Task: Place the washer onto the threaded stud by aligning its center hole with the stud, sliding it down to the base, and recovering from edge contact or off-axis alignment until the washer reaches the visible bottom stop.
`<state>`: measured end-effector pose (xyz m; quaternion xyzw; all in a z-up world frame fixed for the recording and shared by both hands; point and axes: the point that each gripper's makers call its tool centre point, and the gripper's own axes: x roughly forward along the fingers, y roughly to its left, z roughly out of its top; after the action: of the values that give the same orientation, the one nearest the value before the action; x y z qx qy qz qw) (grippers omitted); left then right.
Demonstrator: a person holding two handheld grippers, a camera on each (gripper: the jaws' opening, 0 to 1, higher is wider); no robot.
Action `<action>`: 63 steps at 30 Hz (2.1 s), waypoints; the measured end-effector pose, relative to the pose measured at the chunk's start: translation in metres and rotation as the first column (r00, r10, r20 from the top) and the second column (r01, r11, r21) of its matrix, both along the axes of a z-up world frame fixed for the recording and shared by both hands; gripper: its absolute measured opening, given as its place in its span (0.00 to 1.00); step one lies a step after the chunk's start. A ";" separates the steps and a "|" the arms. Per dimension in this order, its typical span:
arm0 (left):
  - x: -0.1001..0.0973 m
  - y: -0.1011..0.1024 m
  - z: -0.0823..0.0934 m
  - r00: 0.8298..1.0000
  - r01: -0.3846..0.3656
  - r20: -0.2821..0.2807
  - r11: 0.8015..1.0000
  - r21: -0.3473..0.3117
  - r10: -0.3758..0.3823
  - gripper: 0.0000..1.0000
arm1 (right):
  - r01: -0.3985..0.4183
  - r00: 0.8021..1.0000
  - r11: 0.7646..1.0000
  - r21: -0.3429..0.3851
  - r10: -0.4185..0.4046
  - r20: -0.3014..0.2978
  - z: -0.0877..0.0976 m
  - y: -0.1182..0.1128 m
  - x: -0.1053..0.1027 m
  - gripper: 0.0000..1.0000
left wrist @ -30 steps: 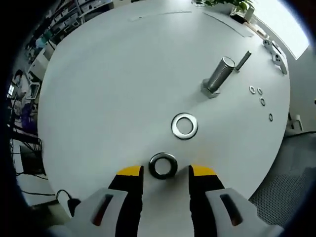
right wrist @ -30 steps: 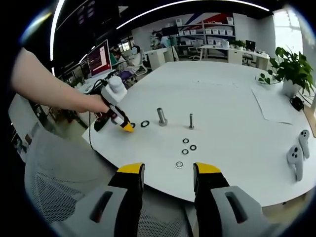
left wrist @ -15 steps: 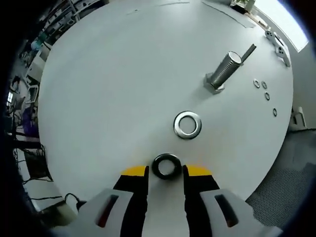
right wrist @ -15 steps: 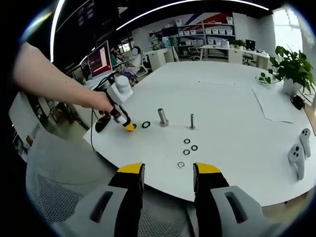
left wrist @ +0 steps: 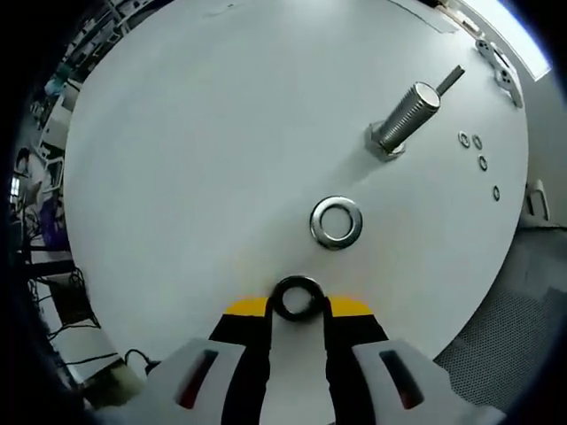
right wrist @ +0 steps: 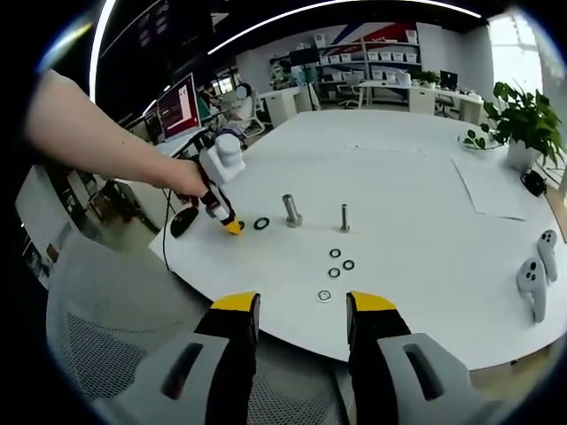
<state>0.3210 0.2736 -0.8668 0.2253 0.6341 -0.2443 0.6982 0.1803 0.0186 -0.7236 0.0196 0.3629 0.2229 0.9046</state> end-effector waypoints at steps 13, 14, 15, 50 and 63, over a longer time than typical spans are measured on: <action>0.001 -0.002 -0.002 0.998 -0.063 0.021 0.998 -0.031 0.064 0.24 | 0.014 1.000 1.000 -0.008 -0.015 -0.017 -0.003 -0.003 -0.001 0.42; 0.002 -0.001 -0.002 0.997 -0.071 0.022 0.997 -0.035 0.071 0.24 | 0.013 1.000 1.000 -0.010 -0.013 -0.018 -0.003 -0.003 -0.001 0.42; 0.001 -0.002 -0.001 0.997 -0.074 0.023 0.997 -0.036 0.075 0.24 | 0.014 1.000 1.000 -0.009 -0.014 -0.018 -0.003 -0.003 -0.001 0.42; -0.007 0.000 0.001 0.994 0.096 0.046 0.995 -0.030 -0.095 0.18 | 0.011 0.999 0.999 -0.034 -0.013 -0.038 -0.008 -0.005 -0.003 0.42; 0.003 -0.013 0.018 0.988 0.141 0.075 0.989 -0.054 -0.137 0.18 | 0.009 0.999 0.999 -0.032 -0.010 -0.038 -0.008 -0.005 -0.003 0.42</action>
<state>0.3240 0.2603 -0.8485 0.2568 0.5839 -0.3029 0.7080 0.1775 0.0138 -0.7315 0.0113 0.3835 0.2122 0.8988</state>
